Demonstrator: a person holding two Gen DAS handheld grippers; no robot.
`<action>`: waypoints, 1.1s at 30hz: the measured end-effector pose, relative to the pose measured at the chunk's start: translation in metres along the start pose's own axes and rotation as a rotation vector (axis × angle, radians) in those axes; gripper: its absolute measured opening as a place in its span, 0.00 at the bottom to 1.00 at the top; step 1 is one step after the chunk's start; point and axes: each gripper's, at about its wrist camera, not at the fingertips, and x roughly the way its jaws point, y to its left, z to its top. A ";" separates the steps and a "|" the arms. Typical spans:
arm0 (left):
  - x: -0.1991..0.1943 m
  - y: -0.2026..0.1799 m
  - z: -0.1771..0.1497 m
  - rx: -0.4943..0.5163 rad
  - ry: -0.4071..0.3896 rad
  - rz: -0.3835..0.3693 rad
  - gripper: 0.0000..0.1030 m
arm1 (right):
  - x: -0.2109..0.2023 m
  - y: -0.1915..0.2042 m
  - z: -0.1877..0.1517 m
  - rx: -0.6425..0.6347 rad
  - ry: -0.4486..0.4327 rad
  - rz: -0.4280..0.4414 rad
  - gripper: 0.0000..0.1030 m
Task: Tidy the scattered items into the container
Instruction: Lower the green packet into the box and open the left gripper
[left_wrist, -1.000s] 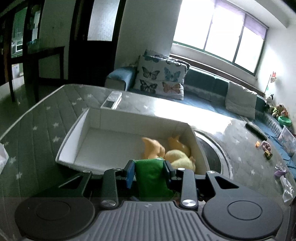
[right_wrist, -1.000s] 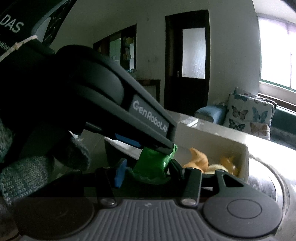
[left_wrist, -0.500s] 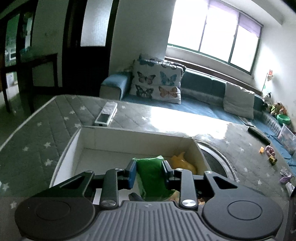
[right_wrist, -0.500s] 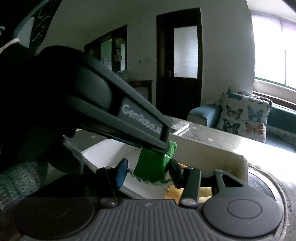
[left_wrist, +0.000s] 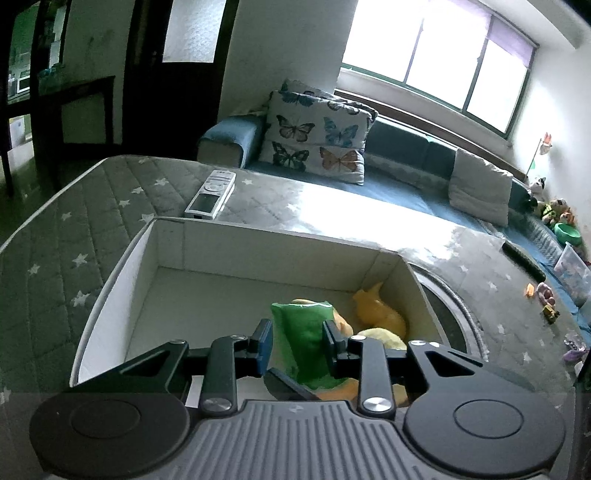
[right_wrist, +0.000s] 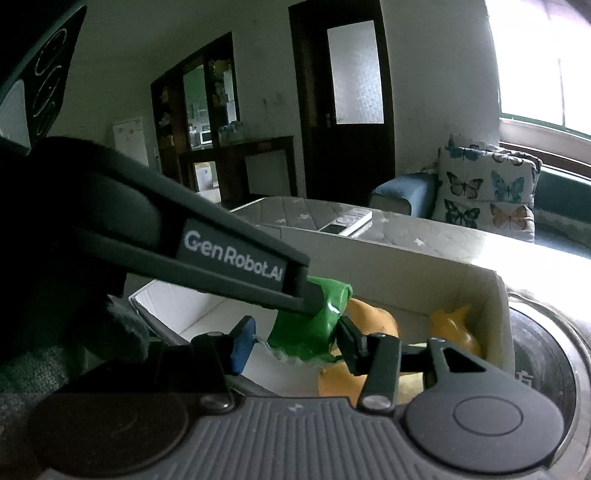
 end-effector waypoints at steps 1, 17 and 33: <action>-0.001 -0.001 -0.001 0.000 -0.001 0.000 0.31 | -0.001 -0.001 0.000 0.003 0.000 -0.001 0.48; -0.016 -0.010 -0.008 0.006 -0.027 0.018 0.31 | -0.028 -0.001 -0.002 -0.004 -0.013 -0.019 0.53; -0.034 -0.019 -0.021 0.024 -0.051 0.025 0.33 | -0.067 -0.003 -0.015 -0.020 -0.031 -0.048 0.61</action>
